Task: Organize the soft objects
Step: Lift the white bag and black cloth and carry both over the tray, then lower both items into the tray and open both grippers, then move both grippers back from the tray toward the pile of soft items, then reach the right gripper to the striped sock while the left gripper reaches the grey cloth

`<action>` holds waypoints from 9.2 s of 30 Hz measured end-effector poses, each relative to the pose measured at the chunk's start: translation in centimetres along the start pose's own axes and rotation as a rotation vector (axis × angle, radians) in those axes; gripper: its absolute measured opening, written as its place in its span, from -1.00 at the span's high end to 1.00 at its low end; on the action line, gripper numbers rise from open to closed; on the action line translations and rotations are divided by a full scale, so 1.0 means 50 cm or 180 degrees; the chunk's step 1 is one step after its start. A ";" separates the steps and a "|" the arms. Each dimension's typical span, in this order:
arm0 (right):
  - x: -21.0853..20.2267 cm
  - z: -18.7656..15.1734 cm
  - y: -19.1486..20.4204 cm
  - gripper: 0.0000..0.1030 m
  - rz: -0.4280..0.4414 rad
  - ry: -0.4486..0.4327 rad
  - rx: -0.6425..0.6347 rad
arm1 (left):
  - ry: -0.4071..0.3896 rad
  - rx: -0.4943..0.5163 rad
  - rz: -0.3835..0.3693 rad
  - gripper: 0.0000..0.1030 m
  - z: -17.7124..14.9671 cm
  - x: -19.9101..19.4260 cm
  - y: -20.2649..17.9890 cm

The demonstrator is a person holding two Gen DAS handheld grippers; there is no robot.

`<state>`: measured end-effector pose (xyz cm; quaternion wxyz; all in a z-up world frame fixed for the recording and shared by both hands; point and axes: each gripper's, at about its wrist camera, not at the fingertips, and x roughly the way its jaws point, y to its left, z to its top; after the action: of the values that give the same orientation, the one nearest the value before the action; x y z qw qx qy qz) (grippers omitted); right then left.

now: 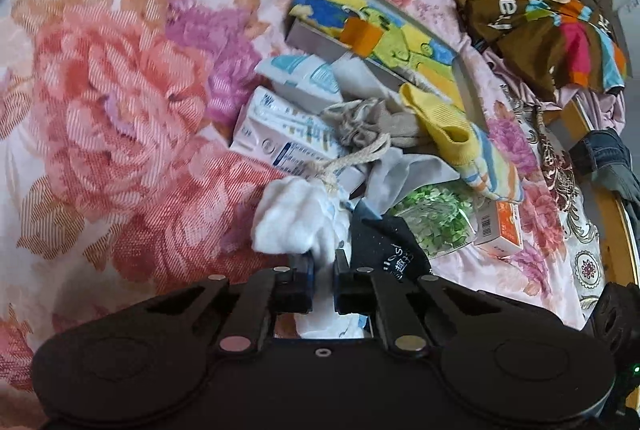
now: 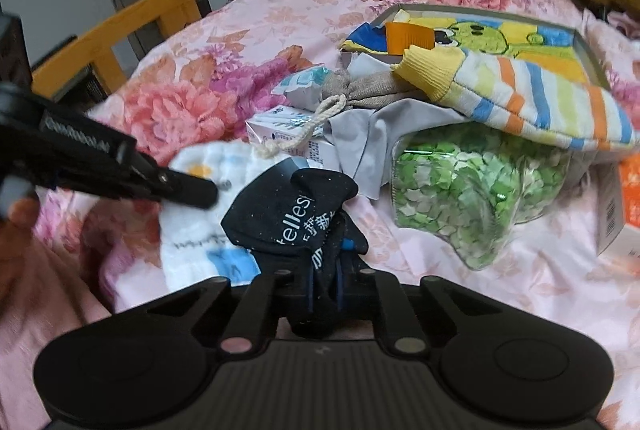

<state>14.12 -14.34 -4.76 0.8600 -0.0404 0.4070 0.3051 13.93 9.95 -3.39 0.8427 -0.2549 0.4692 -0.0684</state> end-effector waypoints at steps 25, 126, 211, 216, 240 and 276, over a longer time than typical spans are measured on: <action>-0.163 0.036 0.006 0.93 -0.0509 -0.1276 -0.0391 | -0.1346 0.0925 -0.0810 0.86 -0.033 -0.144 -0.103; 0.165 0.336 -0.368 -0.07 -0.0892 -0.0778 0.0366 | -0.1264 0.0827 0.0146 0.20 0.363 0.326 -0.165; -0.262 0.002 -0.111 -0.99 -0.1054 -0.1547 0.0255 | -0.1665 0.1279 0.0309 -0.98 -0.084 -0.086 -0.194; -0.255 -0.010 -0.094 -0.99 -0.1045 -0.1428 0.0139 | -0.1443 0.1243 0.0337 -0.98 -0.091 -0.083 -0.178; -0.186 -0.015 -0.062 -0.99 -0.1035 -0.0844 -0.0181 | -0.0717 0.1271 0.0436 -0.98 -0.085 -0.023 -0.164; -0.118 0.066 -0.153 -0.99 -0.0854 -0.0605 0.0076 | -0.0636 0.2074 0.0403 -0.98 -0.019 0.098 -0.186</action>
<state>17.75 -22.40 0.34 0.9281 -0.0551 0.3184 0.1851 16.97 -0.15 -2.90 0.9242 0.0518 0.3528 -0.1369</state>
